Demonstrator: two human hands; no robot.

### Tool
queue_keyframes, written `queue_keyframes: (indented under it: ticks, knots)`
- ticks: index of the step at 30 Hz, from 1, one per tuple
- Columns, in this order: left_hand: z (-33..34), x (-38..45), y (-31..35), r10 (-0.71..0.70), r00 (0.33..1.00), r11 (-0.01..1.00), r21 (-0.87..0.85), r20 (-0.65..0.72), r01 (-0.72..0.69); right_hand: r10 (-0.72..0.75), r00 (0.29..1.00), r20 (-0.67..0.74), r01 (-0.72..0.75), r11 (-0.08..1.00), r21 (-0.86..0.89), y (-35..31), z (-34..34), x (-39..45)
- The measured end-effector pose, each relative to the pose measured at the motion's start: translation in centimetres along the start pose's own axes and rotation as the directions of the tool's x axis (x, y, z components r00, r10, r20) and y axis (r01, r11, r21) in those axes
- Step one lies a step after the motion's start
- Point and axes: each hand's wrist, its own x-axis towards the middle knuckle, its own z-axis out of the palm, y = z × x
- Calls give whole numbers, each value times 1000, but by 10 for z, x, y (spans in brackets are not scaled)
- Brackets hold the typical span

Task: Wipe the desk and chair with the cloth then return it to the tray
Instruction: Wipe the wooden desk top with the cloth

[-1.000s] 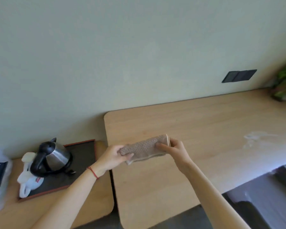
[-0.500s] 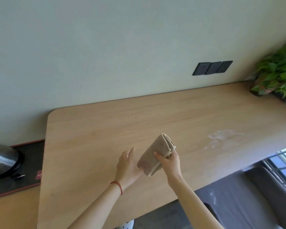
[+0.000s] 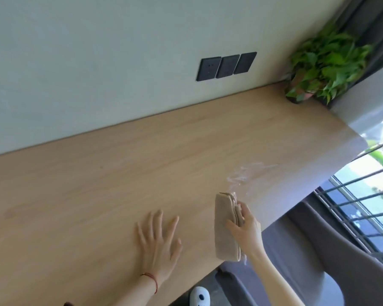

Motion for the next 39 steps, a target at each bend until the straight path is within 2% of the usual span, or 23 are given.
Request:
queue_keyframes:
  ticks: [7, 11, 13, 16, 19, 23, 26, 27, 28, 31, 32, 33, 34, 35, 37, 39]
  knots:
    - [22, 8, 3, -37, 988, 999, -1, -151, 37, -161, 970, 181, 177, 981, -77, 27, -38, 63]
    - [20, 9, 9, -76, 978, 997, -4, -197, 76, -269, 963, 17, 269, 955, -129, 29, -50, 94]
    - [18, 13, 18, -119, 969, 993, -23, -217, 117, -443, 896, 39, 438, 864, -248, 34, -48, 103]
    - [13, 33, 44, -162, 948, 985, -95, -273, 141, -643, 743, 186, 657, 645, -392, 42, -35, 108]
    - [13, 55, 72, -104, 946, 993, -81, -308, 83, -701, 649, 294, 742, 499, -447, 56, -20, 105]
    - [25, 70, 87, -122, 955, 992, -38, -270, 116, -712, 600, 364, 782, 427, -455, 93, -6, 101]
    - [36, 71, 87, -148, 956, 989, -24, -252, 147, -775, 468, 424, 865, 305, -399, 108, -13, 118]
    - [37, 72, 86, -152, 956, 988, -34, -253, 148, -789, 451, 417, 868, 280, -409, 107, -18, 129]
    - [37, 74, 85, -157, 953, 988, -40, -257, 152, -789, 483, 380, 845, 306, -438, 103, -21, 141]
    - [33, 74, 86, -171, 952, 985, -39, -252, 166, -628, 768, 126, 607, 651, -456, 80, -11, 168]
    - [32, 73, 87, -172, 953, 985, -40, -251, 167, -567, 820, 80, 539, 717, -442, 73, -3, 168]
    - [31, 73, 88, -174, 953, 985, -49, -249, 167, -553, 829, 84, 527, 722, -448, 66, 4, 163]
    - [31, 71, 88, -178, 952, 984, -62, -248, 168, -584, 801, 135, 574, 683, -451, 63, 10, 153]
    - [31, 70, 88, -183, 950, 983, -75, -253, 170, -640, 737, 218, 661, 615, -430, 63, 12, 141]
    - [32, 69, 86, -186, 945, 982, -84, -269, 169, -719, 566, 403, 822, 457, -340, 78, 5, 120]
    - [31, 69, 86, -181, 941, 983, -94, -287, 160, -715, 460, 527, 888, 359, -288, 97, -17, 114]
